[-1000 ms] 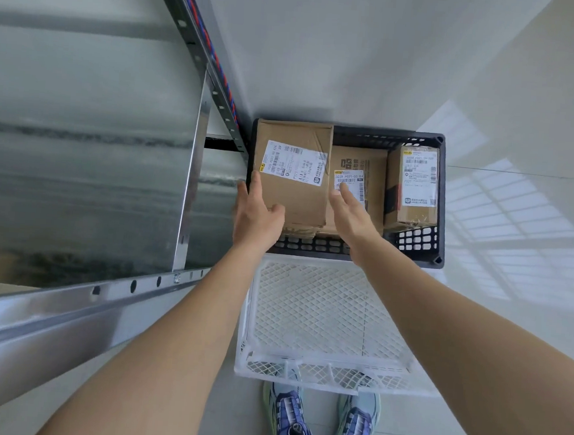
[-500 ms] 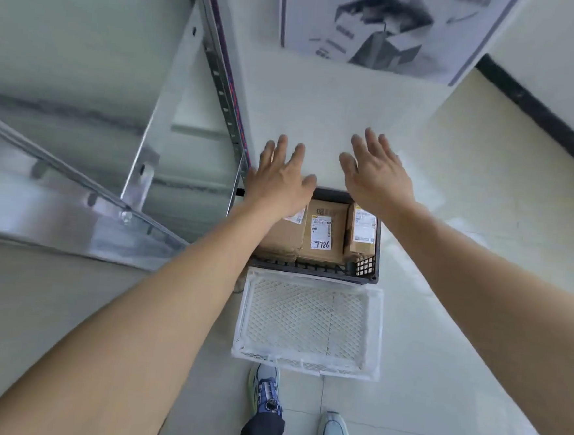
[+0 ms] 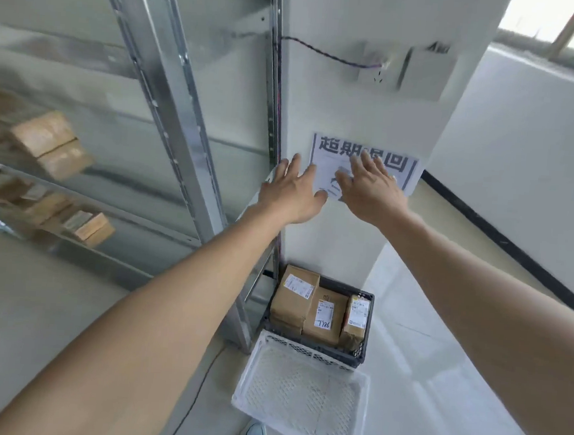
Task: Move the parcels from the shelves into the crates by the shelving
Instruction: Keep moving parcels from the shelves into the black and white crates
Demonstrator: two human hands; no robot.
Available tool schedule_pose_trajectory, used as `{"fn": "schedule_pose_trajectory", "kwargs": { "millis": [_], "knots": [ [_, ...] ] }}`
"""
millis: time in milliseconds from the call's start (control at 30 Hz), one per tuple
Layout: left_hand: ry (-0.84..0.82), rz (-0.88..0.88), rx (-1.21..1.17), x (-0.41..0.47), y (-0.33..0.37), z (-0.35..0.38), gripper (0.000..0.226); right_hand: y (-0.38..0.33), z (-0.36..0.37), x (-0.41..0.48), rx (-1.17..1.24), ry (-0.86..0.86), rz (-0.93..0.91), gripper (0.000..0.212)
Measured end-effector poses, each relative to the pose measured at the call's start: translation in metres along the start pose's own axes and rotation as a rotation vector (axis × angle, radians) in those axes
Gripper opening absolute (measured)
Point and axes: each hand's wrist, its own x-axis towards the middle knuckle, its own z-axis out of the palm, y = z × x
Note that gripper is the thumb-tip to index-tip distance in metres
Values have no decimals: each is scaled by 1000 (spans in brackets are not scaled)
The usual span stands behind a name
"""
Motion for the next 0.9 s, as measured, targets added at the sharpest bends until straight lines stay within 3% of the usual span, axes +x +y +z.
{"fn": "schedule_pose_trajectory", "kwargs": {
  "millis": [467, 900],
  "knots": [
    [208, -159, 14, -160, -24, -141, 66, -139, -112, -92, -13, 99, -318, 66],
    [321, -440, -11, -325, -191, -208, 65, -355, -84, -171, -26, 83, -627, 67]
  ]
}}
